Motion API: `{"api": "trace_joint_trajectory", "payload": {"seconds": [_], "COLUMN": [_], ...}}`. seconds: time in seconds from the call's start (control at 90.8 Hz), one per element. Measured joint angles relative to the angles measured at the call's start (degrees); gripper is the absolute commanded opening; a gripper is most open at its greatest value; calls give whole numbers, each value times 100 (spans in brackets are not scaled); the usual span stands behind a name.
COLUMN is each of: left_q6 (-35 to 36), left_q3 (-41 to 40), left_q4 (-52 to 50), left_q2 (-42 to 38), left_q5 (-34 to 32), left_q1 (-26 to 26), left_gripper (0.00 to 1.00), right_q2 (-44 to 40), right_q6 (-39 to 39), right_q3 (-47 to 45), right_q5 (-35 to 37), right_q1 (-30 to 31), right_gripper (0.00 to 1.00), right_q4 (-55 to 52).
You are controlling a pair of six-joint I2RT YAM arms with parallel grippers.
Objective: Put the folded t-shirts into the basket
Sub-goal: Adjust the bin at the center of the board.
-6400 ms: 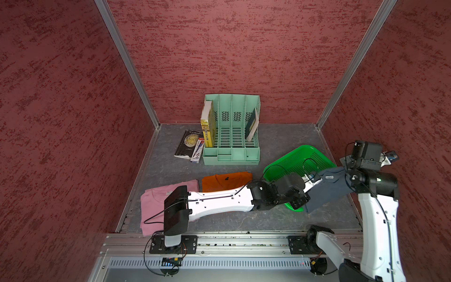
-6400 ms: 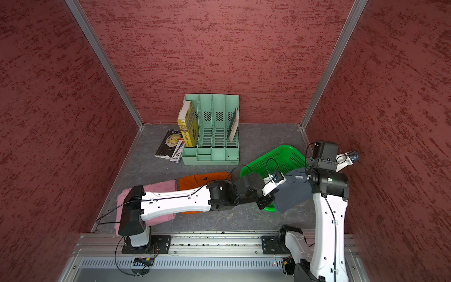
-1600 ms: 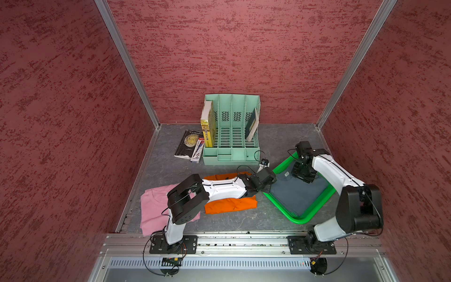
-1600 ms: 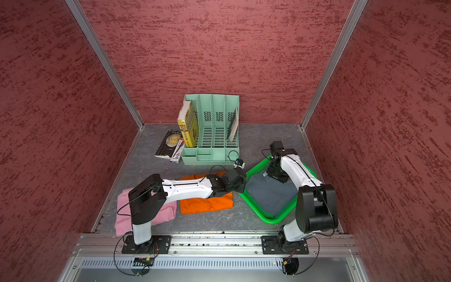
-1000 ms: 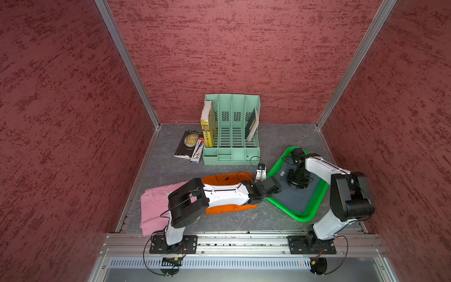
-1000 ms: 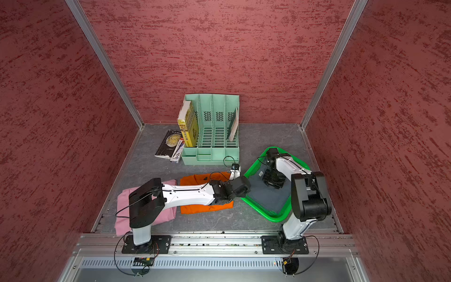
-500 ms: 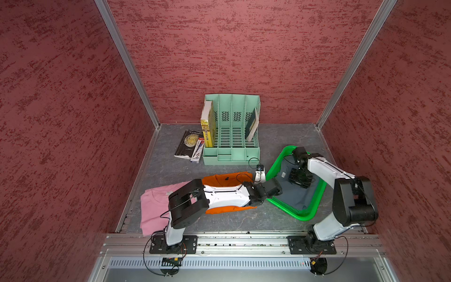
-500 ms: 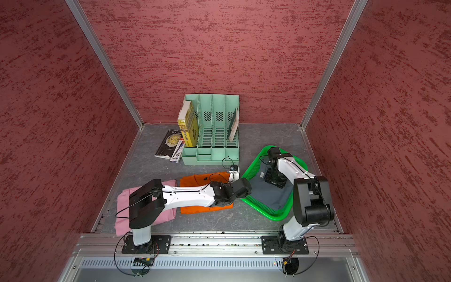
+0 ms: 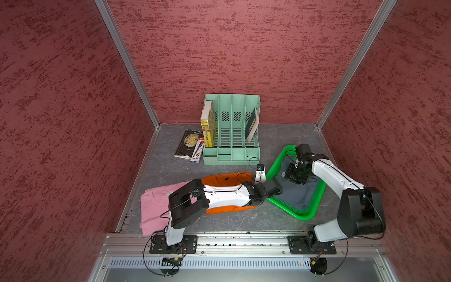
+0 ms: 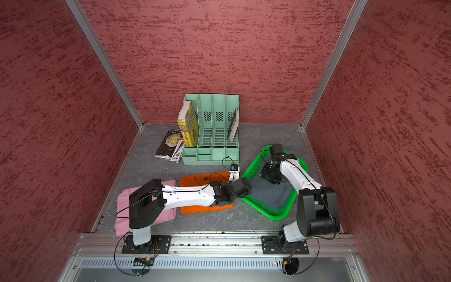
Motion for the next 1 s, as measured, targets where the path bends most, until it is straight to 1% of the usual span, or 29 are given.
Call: {"api": "trace_joint_trajectory", "payload": {"seconds": [0.22,0.298,0.43,0.628,0.738,0.826,0.904,1.003], "left_q6": [-15,-22,-22,-17,0,96,286,671], "left_q3": [0,0,0,0,0,0,26,216], "left_q4": [-20,-20,-20,24,61,125,190,254], "left_q2": [15,22,22,22,22,26,57,205], "left_q5": [28,31,31,28,31,68,192,466], "left_q1": [13,22,26,46,66,116,225,463], "left_gripper": [0,0,0,0,0,0,0,3], "right_q2": [638,647,638,334,223,136,-4,-380], "right_q6": [94,114,195,308,332,337,319,280], "right_q3": [-282,-278,-334,-463,-422,-337,-238,-170], "right_q5": [-177,-293,-584,-750,-579,-319,-63,192], "right_q1": [37,70,153,197,221,227,227,227], "right_gripper": [28,29,34,39,44,46,46,47], "right_q4": [407,520,859,1187,1110,918,704,472]}}
